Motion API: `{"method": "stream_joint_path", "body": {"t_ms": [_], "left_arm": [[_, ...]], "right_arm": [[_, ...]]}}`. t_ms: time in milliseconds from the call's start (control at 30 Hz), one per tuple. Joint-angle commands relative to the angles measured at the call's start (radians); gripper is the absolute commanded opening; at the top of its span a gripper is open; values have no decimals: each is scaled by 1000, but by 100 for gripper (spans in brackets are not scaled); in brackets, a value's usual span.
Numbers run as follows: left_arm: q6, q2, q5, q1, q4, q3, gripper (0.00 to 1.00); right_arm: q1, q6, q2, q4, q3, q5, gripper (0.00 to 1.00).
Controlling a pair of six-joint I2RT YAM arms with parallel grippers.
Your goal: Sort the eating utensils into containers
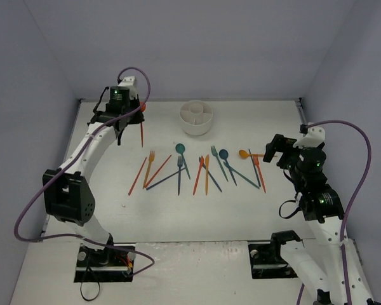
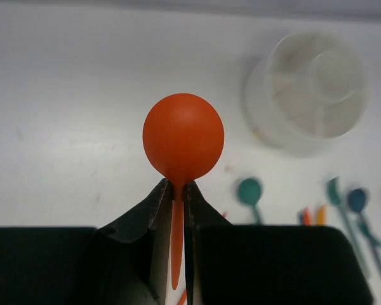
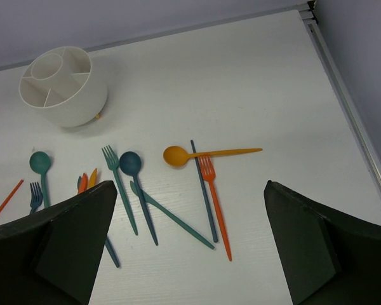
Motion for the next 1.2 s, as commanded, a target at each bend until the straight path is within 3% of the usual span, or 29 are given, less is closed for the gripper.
{"method": "stream_joint_path", "body": {"t_ms": [0, 200, 333, 533, 733, 1167], "left_arm": [[-186, -43, 19, -66, 402, 18, 0], [-219, 79, 17, -143, 519, 171, 0], [-241, 147, -59, -184, 648, 195, 0], [-255, 255, -151, -219, 686, 254, 0], [-281, 318, -221, -233, 808, 225, 0], [-287, 421, -254, -236, 850, 225, 0]], "right_arm": [[29, 8, -1, 49, 6, 6, 100], [56, -2, -8, 51, 9, 15, 100], [70, -9, -15, 49, 5, 30, 100], [80, -16, -26, 49, 3, 45, 100], [82, -8, -27, 49, 0, 32, 100], [80, -15, -59, 43, -11, 4, 100]]}}
